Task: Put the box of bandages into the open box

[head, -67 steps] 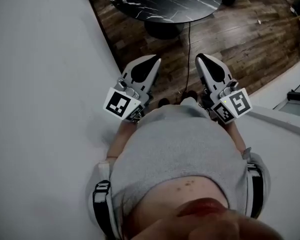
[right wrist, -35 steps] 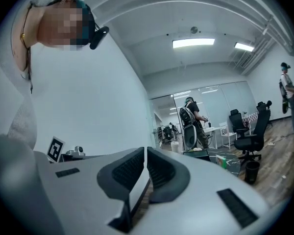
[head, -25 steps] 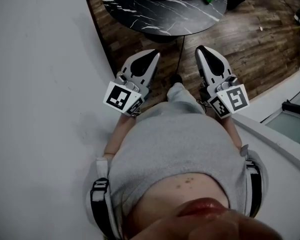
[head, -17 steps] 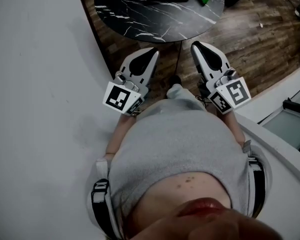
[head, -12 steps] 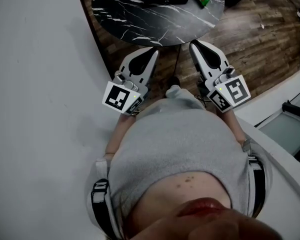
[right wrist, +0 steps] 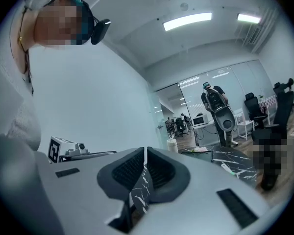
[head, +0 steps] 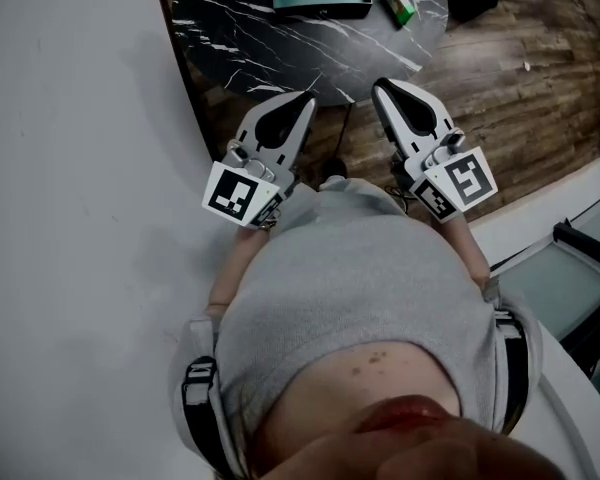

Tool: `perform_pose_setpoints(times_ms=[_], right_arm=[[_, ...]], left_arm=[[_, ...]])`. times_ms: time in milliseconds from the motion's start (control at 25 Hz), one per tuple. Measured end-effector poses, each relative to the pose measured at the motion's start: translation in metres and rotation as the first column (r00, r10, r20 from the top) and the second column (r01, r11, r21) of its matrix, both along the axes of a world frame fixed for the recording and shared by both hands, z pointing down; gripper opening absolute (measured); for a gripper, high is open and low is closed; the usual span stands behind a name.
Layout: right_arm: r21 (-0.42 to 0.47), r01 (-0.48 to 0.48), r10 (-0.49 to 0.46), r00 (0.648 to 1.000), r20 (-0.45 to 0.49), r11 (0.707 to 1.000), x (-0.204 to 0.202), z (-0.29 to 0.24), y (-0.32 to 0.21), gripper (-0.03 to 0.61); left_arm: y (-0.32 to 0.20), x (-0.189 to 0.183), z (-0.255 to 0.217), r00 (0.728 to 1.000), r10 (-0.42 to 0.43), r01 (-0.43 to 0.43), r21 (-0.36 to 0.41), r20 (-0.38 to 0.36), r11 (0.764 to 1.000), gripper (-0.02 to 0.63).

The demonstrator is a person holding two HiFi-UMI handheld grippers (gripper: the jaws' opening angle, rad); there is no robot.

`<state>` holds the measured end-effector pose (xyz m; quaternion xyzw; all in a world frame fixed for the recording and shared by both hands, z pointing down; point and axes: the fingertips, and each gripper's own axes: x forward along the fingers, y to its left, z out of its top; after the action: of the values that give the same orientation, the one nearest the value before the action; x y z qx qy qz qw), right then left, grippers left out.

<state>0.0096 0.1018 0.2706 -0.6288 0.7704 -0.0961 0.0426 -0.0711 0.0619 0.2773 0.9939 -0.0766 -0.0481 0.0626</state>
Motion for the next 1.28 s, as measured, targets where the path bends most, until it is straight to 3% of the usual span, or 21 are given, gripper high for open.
perform_pose_setpoints(times_ms=[80, 240, 800, 1000, 1120, 1280], right_arm=[[0.001, 0.019, -0.019, 1.000, -0.002, 1.000, 0.003, 0.002, -0.005, 0.075], [0.004, 0.040, -0.040, 0.999, 0.005, 0.999, 0.003, 0.002, -0.014, 0.075], [0.003, 0.054, -0.055, 0.998, 0.035, 0.999, 0.006, 0.006, -0.020, 0.075], [-0.003, 0.073, -0.073, 0.997, 0.037, 0.997, 0.012, 0.008, -0.018, 0.075], [-0.015, 0.080, -0.079, 0.996, 0.042, 0.997, 0.014, 0.014, -0.016, 0.075], [-0.021, 0.094, -0.092, 0.994, 0.056, 0.995, 0.012, 0.018, -0.017, 0.075]], left_arm=[[0.000, 0.003, 0.000, 1.000, -0.003, 0.003, 0.011, -0.028, 1.000, 0.012], [-0.010, 0.003, 0.013, 0.999, -0.030, 0.030, -0.011, 0.018, 0.999, 0.012], [-0.021, 0.013, 0.007, 0.999, -0.029, 0.029, -0.010, 0.015, 1.000, 0.012], [-0.015, 0.018, 0.000, 0.999, -0.041, 0.041, 0.001, -0.017, 0.999, 0.012], [-0.010, 0.015, 0.008, 0.999, -0.052, 0.052, -0.010, 0.015, 0.999, 0.012], [-0.014, 0.013, 0.007, 0.998, -0.067, 0.067, -0.017, 0.004, 0.998, 0.012]])
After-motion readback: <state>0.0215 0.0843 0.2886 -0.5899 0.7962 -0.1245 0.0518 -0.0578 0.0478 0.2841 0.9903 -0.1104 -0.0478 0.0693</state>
